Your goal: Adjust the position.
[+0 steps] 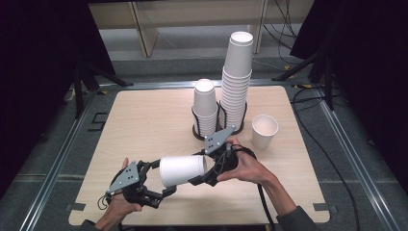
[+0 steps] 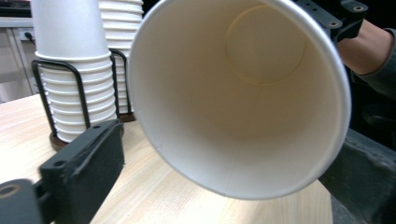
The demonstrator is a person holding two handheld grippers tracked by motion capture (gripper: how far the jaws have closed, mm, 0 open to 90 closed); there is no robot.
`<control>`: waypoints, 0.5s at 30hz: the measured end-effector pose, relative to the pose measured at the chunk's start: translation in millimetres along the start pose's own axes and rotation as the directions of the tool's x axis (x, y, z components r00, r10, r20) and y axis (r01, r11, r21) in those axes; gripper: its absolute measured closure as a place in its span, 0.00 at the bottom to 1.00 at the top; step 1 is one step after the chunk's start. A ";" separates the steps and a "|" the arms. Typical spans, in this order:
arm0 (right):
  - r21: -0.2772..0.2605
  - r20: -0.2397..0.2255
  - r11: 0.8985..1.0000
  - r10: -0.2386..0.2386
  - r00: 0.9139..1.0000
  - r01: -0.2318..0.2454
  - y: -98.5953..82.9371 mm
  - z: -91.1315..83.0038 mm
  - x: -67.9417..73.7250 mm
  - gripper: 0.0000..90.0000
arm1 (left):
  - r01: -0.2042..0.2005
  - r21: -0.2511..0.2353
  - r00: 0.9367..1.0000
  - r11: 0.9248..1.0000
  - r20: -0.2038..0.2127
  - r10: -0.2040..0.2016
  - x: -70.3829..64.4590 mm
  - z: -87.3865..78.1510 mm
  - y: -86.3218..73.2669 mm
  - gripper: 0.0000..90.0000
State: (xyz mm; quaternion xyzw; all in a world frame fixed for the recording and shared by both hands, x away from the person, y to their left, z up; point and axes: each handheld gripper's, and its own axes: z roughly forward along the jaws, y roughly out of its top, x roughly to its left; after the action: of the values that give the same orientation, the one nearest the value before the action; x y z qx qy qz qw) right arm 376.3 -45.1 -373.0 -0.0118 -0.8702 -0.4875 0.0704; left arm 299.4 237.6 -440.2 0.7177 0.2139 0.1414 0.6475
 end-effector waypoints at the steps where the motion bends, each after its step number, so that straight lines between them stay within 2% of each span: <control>1: -0.006 -0.005 1.000 0.001 1.000 -0.001 -0.1 0.1 0.2 0.27 | 0.001 -0.004 1.000 1.000 -0.001 -0.001 -0.1 0.1 0.1 0.00; 7: 0.008 -0.025 1.000 -0.008 1.000 0.009 0.1 7.3 1.2 0.27 | -0.029 0.012 0.999 1.000 0.014 0.029 -3.3 1.5 0.0 0.00; 10: 0.015 -0.045 1.000 0.004 0.999 -0.003 -0.2 11.9 2.2 0.27 | -0.032 0.002 0.999 0.999 0.025 0.032 -5.2 2.6 -0.2 0.00; 15: 0.014 -0.055 1.000 -0.006 0.998 0.007 0.2 16.7 2.7 0.27 | -0.079 -0.015 0.996 0.997 0.038 0.080 -6.6 0.4 -0.6 0.04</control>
State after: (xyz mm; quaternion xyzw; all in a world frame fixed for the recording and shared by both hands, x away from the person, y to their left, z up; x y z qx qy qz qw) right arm 371.8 -30.9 -381.0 0.0051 -0.8715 -0.4815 0.0928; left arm 293.8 234.0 -440.3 0.7238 0.1717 0.1547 0.6501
